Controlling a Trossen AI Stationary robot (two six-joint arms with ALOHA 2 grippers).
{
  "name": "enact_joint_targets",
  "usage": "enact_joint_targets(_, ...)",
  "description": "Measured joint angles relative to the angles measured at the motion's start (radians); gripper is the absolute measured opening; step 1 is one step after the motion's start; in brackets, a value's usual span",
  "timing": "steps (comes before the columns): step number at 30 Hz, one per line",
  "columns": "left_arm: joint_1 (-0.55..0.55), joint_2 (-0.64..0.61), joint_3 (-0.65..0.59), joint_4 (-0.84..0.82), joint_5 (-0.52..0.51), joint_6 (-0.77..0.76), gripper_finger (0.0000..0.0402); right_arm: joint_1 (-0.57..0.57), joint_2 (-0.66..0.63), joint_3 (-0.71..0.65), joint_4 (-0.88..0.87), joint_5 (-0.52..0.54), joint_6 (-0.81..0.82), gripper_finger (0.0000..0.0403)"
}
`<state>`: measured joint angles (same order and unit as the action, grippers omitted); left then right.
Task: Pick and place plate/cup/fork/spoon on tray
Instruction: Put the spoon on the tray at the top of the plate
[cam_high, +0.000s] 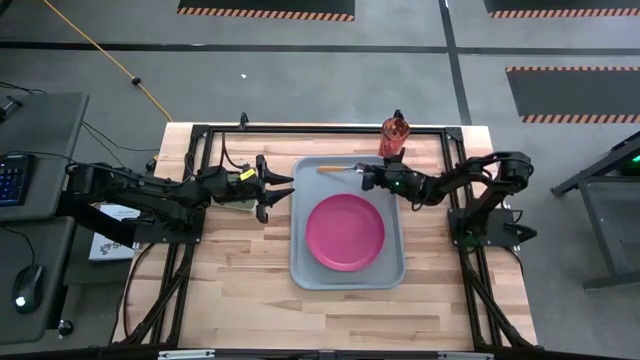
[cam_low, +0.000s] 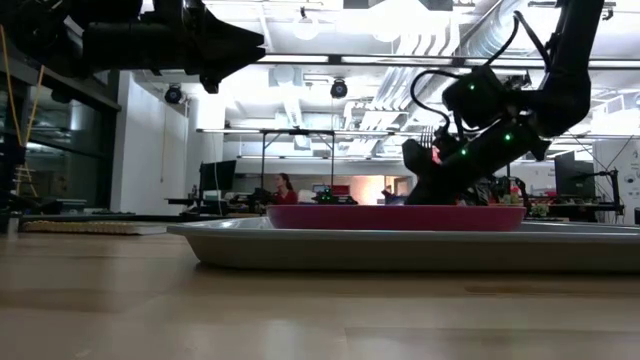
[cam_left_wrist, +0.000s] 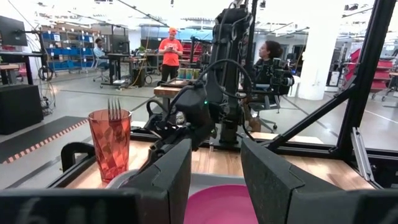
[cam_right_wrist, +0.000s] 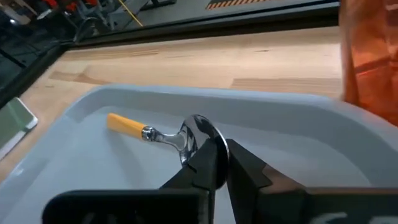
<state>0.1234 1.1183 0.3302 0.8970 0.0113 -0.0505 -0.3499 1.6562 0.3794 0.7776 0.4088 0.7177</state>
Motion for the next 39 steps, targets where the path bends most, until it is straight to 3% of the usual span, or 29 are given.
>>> enact_joint_targets(16, 0.000, 0.000, 0.000, 0.000, 0.000, 0.000, 0.0131, -0.041, 0.000, -0.001, -0.051, 0.005, -0.026, 0.0077)
enact_joint_targets(20, 0.000, 0.000, 0.000, -0.001, 0.000, 0.000, 0.0131, -0.063, -0.042, -0.001, -0.035, -0.076, -0.128, 0.0078)
enact_joint_targets(25, 0.000, 0.000, 0.000, -0.007, 0.000, 0.001, 0.0131, -0.071, -0.166, -0.001, -0.156, -0.157, -0.219, 0.0068)
enact_joint_targets(30, 0.000, 0.000, 0.000, -0.011, 0.000, -0.001, 0.0131, -0.069, -0.267, -0.001, -0.410, -0.220, -0.273, 0.0012)
enact_joint_targets(32, 0.000, 0.000, 0.000, -0.011, 0.000, 0.000, 0.0131, -0.069, -0.270, -0.001, -0.468, -0.247, -0.280, 0.0007)
enact_joint_targets(39, 0.000, 0.000, 0.000, -0.010, -0.008, 0.000, 0.0131, -0.068, -0.170, -0.001, -0.374, -0.310, -0.282, 0.0001)
